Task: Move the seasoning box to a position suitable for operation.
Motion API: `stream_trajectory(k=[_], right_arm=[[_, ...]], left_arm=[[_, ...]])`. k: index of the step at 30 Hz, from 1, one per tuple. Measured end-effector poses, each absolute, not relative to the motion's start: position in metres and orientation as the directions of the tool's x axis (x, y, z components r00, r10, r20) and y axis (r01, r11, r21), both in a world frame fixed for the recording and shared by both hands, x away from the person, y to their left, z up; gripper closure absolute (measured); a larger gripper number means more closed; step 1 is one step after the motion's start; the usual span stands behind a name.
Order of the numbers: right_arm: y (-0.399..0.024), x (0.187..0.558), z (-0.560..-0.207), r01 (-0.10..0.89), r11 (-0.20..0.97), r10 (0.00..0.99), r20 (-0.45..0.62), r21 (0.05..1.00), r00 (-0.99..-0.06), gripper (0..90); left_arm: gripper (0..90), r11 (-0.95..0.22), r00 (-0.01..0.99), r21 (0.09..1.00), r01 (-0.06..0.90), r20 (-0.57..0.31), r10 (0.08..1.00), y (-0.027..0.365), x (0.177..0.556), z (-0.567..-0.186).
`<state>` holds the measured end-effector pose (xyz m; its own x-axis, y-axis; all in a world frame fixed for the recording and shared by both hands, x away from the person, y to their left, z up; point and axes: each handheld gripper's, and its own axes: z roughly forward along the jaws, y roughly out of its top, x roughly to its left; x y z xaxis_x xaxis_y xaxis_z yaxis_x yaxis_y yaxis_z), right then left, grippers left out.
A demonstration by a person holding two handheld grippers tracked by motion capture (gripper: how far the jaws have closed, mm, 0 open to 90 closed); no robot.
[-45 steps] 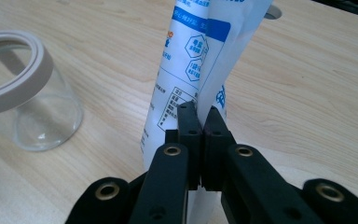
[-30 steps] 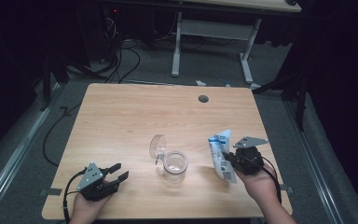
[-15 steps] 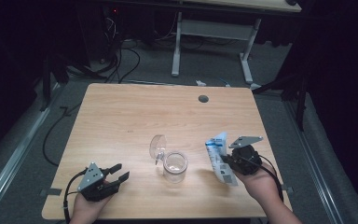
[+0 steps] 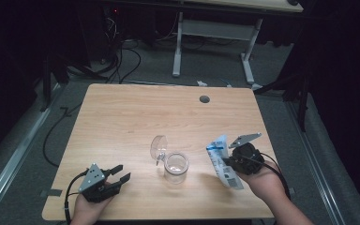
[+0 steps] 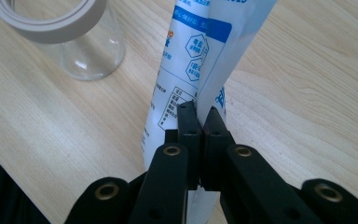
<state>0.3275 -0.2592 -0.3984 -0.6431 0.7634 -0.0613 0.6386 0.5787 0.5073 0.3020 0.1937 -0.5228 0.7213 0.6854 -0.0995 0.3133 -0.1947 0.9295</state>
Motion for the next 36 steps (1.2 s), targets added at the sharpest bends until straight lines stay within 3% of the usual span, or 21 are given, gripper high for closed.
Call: stream_trajectory(k=[17, 36], right_arm=[[-0.249, 0.324, -0.387, 0.644, 0.636, 0.732, -0.065, 0.425, -0.679, 89.5], [-0.235, 0.317, -0.371, 0.63, 0.665, 0.702, -0.05, 0.401, -0.71, 89.5]], left_arm=[[53.0, -0.209, 0.73, 0.929, 0.306, -0.088, 0.678, 0.19, 0.3, -0.523], [52.5, -0.23, 0.752, 0.933, 0.276, -0.061, 0.656, 0.182, 0.295, -0.521]])
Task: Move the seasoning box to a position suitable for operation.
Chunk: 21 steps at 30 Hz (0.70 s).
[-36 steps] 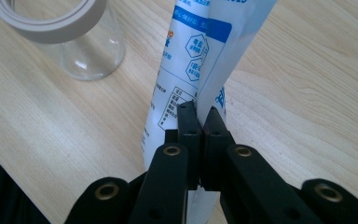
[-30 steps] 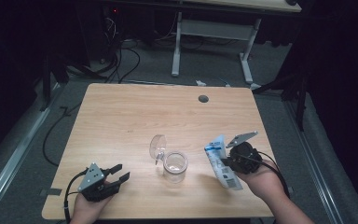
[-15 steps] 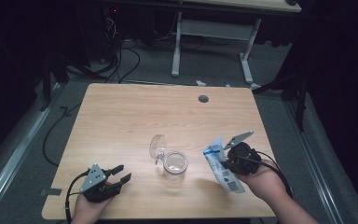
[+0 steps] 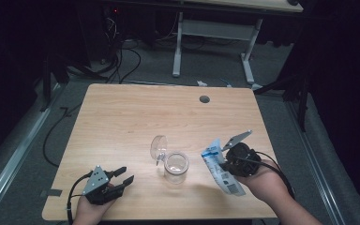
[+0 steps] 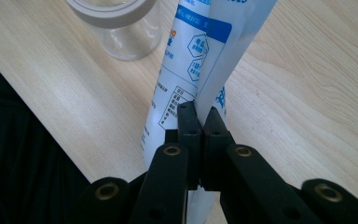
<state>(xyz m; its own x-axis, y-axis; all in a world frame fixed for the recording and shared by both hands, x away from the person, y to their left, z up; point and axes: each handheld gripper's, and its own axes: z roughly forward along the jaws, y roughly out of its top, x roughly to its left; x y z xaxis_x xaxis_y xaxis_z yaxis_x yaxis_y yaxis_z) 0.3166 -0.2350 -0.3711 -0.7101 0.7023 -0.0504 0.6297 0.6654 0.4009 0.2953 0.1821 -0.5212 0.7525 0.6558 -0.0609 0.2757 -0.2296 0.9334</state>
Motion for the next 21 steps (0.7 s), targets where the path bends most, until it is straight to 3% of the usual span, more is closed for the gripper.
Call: stream_trajectory(k=[21], right_arm=[[-0.205, 0.319, -0.361, 0.59, 0.699, 0.656, -0.035, 0.405, -0.754, 89.5]], left_arm=[[48.8, -0.295, 0.813, 0.933, 0.207, 0.004, 0.582, 0.14, 0.28, -0.518]])
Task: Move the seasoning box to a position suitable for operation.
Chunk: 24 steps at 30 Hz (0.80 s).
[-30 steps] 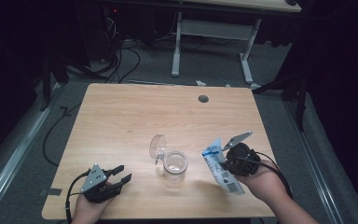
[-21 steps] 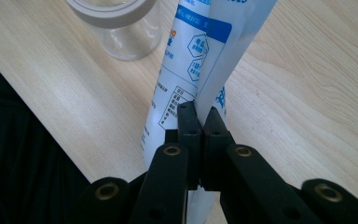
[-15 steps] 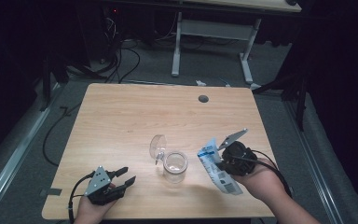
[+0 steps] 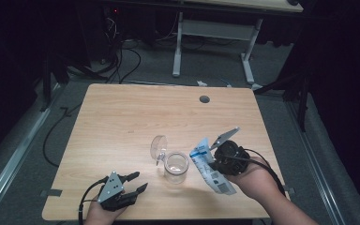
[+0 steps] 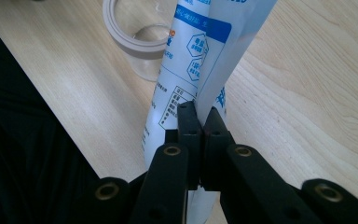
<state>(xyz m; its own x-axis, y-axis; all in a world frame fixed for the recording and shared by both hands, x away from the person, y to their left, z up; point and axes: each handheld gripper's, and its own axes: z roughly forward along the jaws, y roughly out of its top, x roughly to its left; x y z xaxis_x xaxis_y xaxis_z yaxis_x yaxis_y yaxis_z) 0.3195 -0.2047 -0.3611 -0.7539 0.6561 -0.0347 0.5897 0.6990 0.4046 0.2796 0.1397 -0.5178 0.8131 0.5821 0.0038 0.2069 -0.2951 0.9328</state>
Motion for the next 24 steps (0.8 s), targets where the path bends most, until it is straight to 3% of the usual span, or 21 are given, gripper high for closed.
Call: stream_trajectory(k=[24], right_arm=[[-0.188, 0.325, -0.364, 0.578, 0.715, 0.636, -0.025, 0.393, -0.771, 89.5]], left_arm=[[44.5, -0.286, 0.885, 0.941, 0.178, -0.026, 0.466, 0.066, 0.271, -0.508]])
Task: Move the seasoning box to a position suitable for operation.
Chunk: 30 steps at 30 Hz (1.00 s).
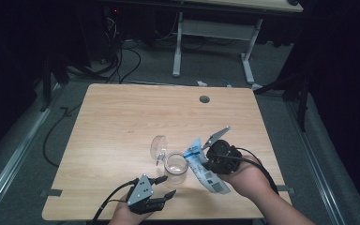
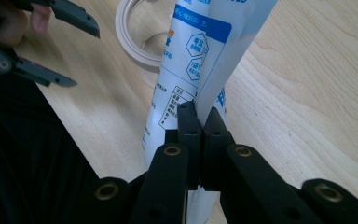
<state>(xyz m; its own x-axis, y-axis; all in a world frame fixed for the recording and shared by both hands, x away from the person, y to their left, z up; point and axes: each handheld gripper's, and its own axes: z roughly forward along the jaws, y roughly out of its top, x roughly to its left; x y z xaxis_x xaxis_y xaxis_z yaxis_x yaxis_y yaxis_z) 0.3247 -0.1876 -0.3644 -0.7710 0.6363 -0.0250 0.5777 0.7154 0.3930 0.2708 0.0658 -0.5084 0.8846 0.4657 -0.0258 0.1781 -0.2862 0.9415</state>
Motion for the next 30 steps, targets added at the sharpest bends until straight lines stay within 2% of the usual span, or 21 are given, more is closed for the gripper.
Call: stream_trajectory(k=[30], right_arm=[[-0.168, 0.319, -0.354, 0.569, 0.727, 0.628, -0.036, 0.384, -0.778, 89.5]], left_arm=[[36.3, -0.302, 0.924, 0.941, 0.155, -0.03, 0.382, 0.006, 0.268, -0.51]])
